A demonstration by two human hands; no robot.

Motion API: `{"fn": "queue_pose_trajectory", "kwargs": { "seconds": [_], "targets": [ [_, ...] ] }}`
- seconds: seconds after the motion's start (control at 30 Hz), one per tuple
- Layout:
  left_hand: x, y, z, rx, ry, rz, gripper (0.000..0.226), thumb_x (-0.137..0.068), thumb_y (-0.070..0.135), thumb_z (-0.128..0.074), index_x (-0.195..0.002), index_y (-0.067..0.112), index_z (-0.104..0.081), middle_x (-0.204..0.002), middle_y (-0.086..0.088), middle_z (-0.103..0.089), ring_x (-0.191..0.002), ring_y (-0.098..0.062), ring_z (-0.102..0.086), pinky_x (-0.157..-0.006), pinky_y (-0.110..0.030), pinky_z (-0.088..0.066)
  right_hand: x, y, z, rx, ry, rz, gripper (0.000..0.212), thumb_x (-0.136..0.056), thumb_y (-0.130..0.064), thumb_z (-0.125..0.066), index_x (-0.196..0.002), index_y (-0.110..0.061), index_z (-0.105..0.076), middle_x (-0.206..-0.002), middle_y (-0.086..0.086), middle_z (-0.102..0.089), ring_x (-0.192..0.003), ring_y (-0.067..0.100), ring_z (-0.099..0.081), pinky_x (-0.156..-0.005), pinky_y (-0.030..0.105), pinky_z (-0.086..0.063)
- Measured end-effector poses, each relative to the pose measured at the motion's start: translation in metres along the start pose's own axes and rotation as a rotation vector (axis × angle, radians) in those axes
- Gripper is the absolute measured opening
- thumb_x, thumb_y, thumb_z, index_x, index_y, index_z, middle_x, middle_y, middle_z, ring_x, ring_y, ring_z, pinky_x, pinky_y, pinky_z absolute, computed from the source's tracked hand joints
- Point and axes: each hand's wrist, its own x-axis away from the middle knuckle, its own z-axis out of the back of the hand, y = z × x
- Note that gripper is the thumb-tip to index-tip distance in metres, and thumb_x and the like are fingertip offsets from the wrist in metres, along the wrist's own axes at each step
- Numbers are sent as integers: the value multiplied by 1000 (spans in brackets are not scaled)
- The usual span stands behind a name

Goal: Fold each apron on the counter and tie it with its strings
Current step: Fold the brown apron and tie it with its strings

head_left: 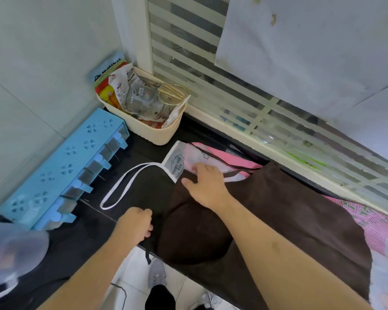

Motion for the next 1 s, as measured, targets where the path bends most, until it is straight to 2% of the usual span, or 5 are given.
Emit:
{"fn": "queue_pose_trajectory", "kwargs": {
  "seconds": [0.1,0.3,0.47,0.73,1.0],
  "targets": [
    [1,-4,-2,254,-224,189,45,-111,24,-34,-71,6,-45,-67,-14,-42,-63,-22,-34,-60,-29,-25,-16,-15,5,-10,-173,3,48,-94,-48,-68,-132,-20,-63,-135,2,-66,-128,26,-59,-108,43,-45],
    [23,-3,-13,169,-112,-1,38,-109,35,-51,-113,2,-70,-104,-26,-74,-95,-38,-70,-102,-48,-55,-15,-11,32,-456,-360,7,37,-98,-16,-65,-119,-44,-76,-139,-10,-66,-126,12,-61,-112,38,-48],
    [44,-14,-14,328,-345,-24,36,-104,37,-61,-124,9,-70,-116,-15,-78,-108,-35,-75,-97,-43,-58,4,-10,50,-474,-324,107,40,-103,-6,-56,-94,-35,-82,-133,-16,-67,-127,3,-58,-112,29,-45],
    [56,-41,9,1027,-62,-305,52,-92,-1,-69,-139,21,-61,-127,-10,-73,-115,-29,-67,-112,-50,-49,17,-23,64,-480,-30,171,41,-107,-5,-49,-134,-29,-68,-122,-18,-64,-108,-7,-57,-96,10,-41],
    [73,-35,6,1016,347,-403,48,-94,-16,-58,-125,18,-69,-112,-1,-72,-84,-12,-67,-59,-19,-53,63,23,44,-271,124,72,65,-95,-9,-61,-155,-13,-37,-153,9,-39,-141,28,-37,-119,35,-29]
  ]
}}
